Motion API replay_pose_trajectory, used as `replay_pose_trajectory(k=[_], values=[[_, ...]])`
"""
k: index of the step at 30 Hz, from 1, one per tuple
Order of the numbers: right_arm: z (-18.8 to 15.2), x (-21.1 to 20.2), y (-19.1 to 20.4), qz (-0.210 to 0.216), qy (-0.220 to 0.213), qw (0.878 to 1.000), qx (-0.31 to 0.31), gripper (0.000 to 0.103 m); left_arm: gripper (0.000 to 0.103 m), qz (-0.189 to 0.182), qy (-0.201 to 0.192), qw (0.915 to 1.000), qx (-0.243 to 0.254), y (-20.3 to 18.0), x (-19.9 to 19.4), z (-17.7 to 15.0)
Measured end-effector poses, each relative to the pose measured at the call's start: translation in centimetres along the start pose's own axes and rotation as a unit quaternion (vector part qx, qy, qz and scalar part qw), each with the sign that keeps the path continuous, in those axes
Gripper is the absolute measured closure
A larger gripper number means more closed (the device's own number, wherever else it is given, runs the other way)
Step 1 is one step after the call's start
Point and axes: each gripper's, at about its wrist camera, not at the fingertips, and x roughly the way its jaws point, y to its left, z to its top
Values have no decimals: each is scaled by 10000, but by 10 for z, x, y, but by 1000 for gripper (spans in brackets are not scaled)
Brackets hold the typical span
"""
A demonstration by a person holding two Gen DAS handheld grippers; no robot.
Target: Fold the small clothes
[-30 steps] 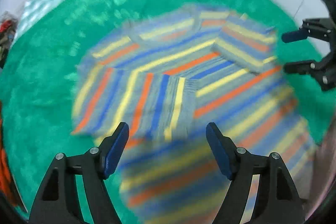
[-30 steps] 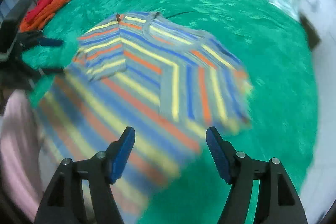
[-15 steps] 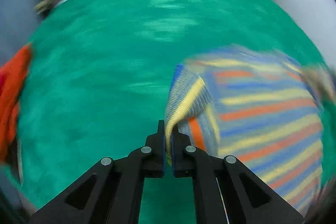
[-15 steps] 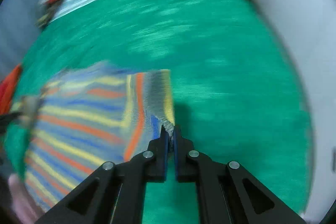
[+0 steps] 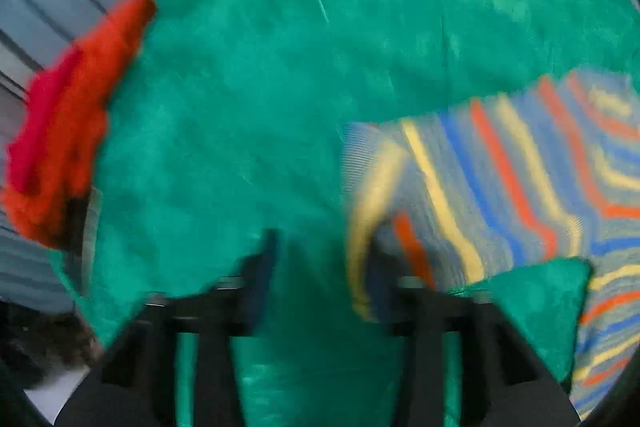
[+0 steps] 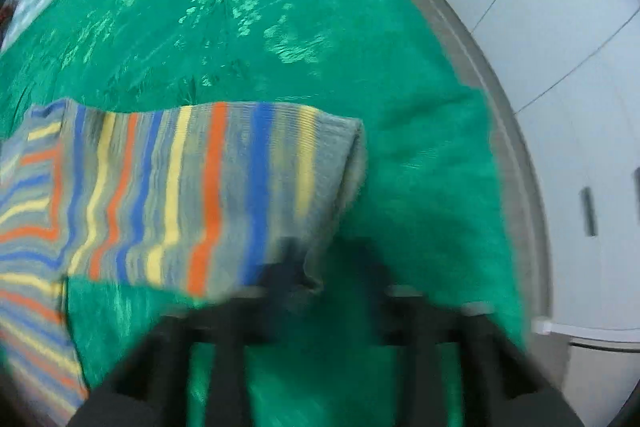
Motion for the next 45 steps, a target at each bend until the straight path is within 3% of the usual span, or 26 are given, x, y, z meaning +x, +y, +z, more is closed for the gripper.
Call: replay_pose_trajectory(k=[2,3,5,7,8,10,14,15,17,19,20,21,22,23,24,27,30,32,38,40,41,42,43,45], values=[[9,-40,0,-90,-461,9970,-620,46,27,-252,-606,9977,158,-5,-33,15],[18,-53,8,26,-658,9940,-871,46,23,-654,-792,9942,306,-17,-44,28],[48,-76,43,863,-1058,9798,-1462,43,21,-1675,-845,9799,672,-59,-51,55],[75,-77,84,1567,-1133,9641,-1822,36,20,-2285,-730,9646,1094,-106,-38,76],[94,-69,115,1923,-1102,9540,-2020,36,20,-2356,-649,9608,1308,-127,-29,82],[113,-48,166,2178,-946,9442,-2283,36,20,-2284,-336,9559,1818,-171,-4,91],[137,-6,243,2300,-598,9257,-2942,36,16,-2097,91,9410,2653,-215,42,100],[136,0,251,2248,-572,9223,-3092,36,6,-2085,100,9399,2701,-218,48,100],[133,18,268,2119,-421,9197,-3280,36,2,-2119,106,9409,2641,-223,53,103],[129,37,281,2099,-198,9164,-3401,51,2,-2187,273,9417,2543,-228,57,102],[126,36,284,2019,-290,9149,-3485,76,7,-2228,281,9401,2564,-228,56,99],[122,31,282,2022,-361,9140,-3500,98,27,-2261,252,9381,2612,-229,53,97],[120,27,281,2049,-388,9146,-3464,98,45,-2358,221,9339,2677,-229,48,95],[115,20,280,1945,-542,9151,-3489,99,87,-2531,219,9274,2745,-232,39,91],[111,14,280,1828,-681,9136,-3568,99,99,-2593,244,9251,2763,-234,33,89],[100,-5,276,1387,-1172,9144,-3619,99,100,-2005,-426,9329,2962,-248,7,81],[105,-20,274,1157,-1623,9175,-3443,99,100,-1872,-847,9459,2511,-246,-6,96],[111,-26,276,969,-1838,9175,-3392,99,100,-1813,-912,9525,2269,-247,-2,107],[143,12,289,680,-1748,9327,-3080,99,97,-1528,-885,9661,1885,-254,34,119],[147,28,296,628,-1668,9366,-3017,99,86,-1395,-921,9690,1821,-254,32,113],[148,37,299,621,-1537,9400,-2982,98,65,-1344,-933,9702,1788,-251,31,114],[148,39,297,616,-1522,9424,-2915,90,34,-1236,-910,9736,1691,-243,32,119],[149,37,293,662,-1566,9455,-2778,60,27,-1115,-942,9771,1546,-237,25,117],[149,25,276,470,-1629,9551,-2429,29,28,-1129,-1097,9797,1243,-204,4,112]])
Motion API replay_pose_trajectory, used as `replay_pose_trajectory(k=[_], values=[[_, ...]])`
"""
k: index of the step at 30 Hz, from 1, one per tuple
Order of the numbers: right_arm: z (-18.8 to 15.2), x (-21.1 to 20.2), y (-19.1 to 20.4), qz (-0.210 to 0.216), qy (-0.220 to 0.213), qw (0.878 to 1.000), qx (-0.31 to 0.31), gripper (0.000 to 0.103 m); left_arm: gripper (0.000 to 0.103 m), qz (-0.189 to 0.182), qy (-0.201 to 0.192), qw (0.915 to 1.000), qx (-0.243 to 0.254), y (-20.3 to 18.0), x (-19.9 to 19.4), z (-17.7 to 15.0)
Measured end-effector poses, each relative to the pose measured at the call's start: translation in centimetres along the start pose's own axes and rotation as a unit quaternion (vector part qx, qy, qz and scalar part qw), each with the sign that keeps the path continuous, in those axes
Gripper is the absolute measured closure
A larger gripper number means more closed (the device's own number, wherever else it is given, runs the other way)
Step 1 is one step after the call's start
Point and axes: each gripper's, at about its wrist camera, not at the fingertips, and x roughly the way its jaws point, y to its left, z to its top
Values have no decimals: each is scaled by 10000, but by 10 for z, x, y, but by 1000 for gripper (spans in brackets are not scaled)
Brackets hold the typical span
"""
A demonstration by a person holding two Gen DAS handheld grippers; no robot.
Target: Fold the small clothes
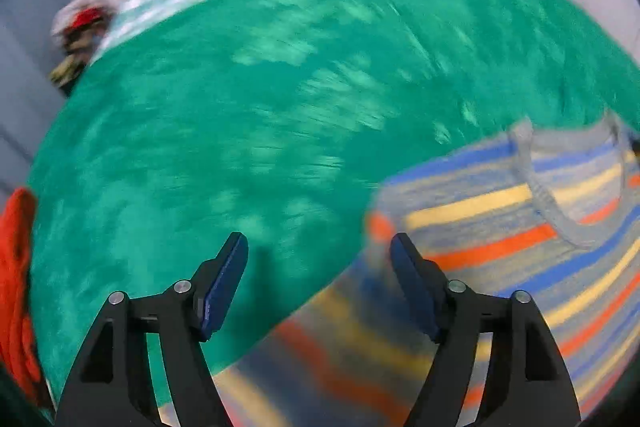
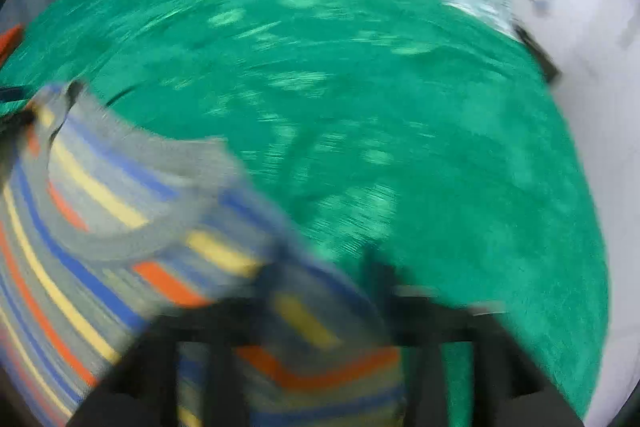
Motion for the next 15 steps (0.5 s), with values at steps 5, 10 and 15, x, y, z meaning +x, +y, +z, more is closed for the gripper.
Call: replay_pose_trajectory(k=[5,10,15], values=[[-60,-95,-35,497,-67,9981,371,30,28,-785,198,9958,-435,43,-103,-89],[-194,-177,-20,1824,591,9779,836,30,29,-1572,1162,9783,-684,22,-167,-231],[-325,-192,38,3184,1801,9148,1714,37,32,-1801,1593,9682,-688,-33,-188,-318]])
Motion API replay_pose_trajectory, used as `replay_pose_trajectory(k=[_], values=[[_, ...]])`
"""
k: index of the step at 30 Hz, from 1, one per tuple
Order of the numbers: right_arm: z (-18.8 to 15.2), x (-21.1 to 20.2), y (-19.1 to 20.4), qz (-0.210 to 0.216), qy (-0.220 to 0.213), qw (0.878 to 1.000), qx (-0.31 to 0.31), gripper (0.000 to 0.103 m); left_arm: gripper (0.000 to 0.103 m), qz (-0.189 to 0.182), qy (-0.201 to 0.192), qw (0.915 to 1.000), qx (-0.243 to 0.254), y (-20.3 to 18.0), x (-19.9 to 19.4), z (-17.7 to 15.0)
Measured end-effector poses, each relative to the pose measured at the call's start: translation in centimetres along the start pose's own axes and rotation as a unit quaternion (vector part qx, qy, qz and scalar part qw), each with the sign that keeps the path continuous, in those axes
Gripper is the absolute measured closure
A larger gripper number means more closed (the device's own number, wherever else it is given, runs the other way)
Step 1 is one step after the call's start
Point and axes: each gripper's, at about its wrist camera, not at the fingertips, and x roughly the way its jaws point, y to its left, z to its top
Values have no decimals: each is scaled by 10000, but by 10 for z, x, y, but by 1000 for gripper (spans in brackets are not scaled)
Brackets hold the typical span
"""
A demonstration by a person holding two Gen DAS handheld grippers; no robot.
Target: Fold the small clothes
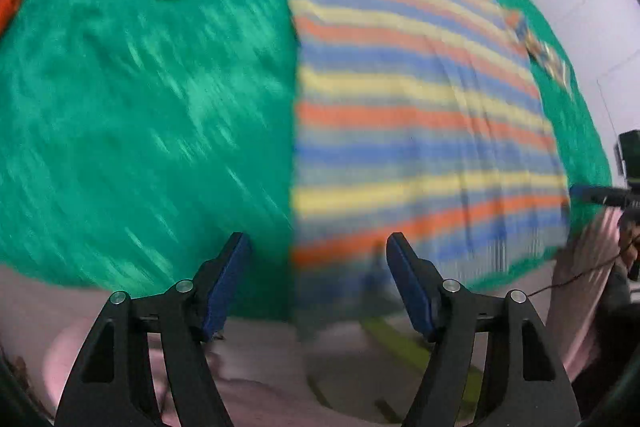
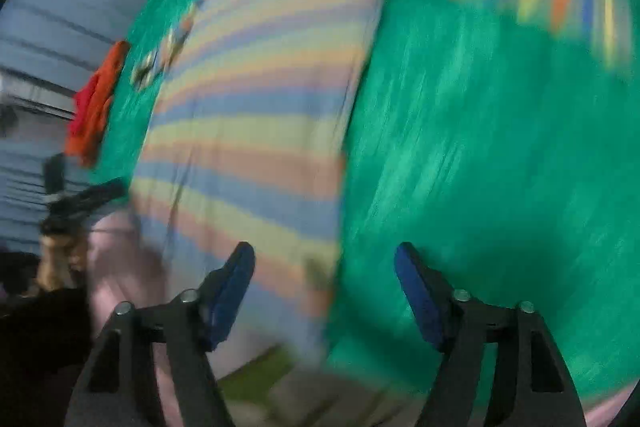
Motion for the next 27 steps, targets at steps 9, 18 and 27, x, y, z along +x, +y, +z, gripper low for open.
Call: replay_pose_trajectory(k=[9,18,27], values=[[-30,30,8,-512,388,9978,152,98,99,169,54,9988,-451,5,17,-15],[-24,51,-2,-832,509,9946,345,93,68,558,307,9970,-450,-16,31,0],[-2,-83,-41,-752,-1346,9860,629,58,27,930,-1722,9766,-894,-21,-93,22]])
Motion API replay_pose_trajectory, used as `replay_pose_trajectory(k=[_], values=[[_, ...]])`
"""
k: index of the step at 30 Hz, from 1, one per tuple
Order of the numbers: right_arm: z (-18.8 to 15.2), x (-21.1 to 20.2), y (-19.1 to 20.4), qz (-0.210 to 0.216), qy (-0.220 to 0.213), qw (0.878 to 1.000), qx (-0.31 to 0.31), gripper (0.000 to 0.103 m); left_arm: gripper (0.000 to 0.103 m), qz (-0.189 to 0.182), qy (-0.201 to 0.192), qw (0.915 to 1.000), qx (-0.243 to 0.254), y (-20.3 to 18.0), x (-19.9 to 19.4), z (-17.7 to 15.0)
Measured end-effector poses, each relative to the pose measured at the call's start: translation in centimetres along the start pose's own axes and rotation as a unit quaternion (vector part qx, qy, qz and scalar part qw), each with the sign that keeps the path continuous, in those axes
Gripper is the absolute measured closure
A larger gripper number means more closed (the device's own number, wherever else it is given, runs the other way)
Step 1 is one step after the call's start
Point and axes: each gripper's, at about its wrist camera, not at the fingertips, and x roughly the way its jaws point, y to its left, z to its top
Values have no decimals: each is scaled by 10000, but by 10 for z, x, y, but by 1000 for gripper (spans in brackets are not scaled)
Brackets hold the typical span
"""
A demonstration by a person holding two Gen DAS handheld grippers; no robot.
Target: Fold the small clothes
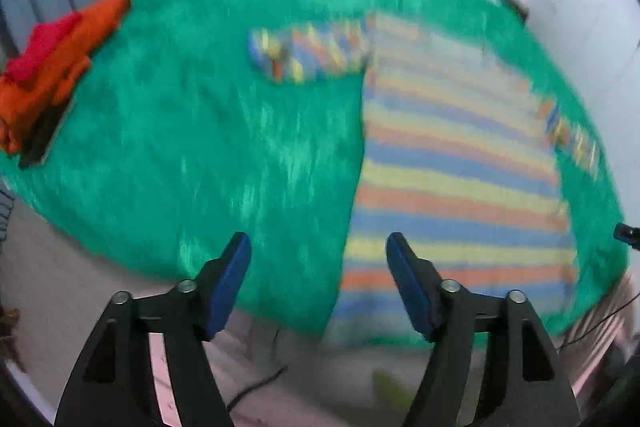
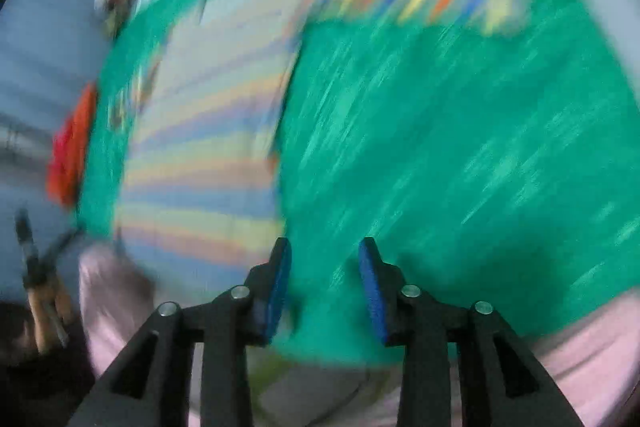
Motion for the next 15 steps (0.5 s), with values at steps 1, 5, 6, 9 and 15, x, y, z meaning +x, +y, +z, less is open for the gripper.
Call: replay_pose_trajectory(k=[1,5,6,9,15], values=[[21,-17,-19,-91,-458,9987,193,54,26,-137,-205,9997,-73,-2,-3,6],[89,-36,-98,-399,-1477,9833,987,51,18,-575,-582,9966,-122,-31,3,29],[98,-29,-111,-382,-1420,9822,1165,51,18,-699,-569,9959,-71,-43,8,29],[115,8,-151,-178,-1352,9725,1887,51,18,-957,-413,9945,-34,-72,19,28],[144,54,-186,510,-1734,9596,2155,68,20,-1075,126,9941,30,-92,50,6]])
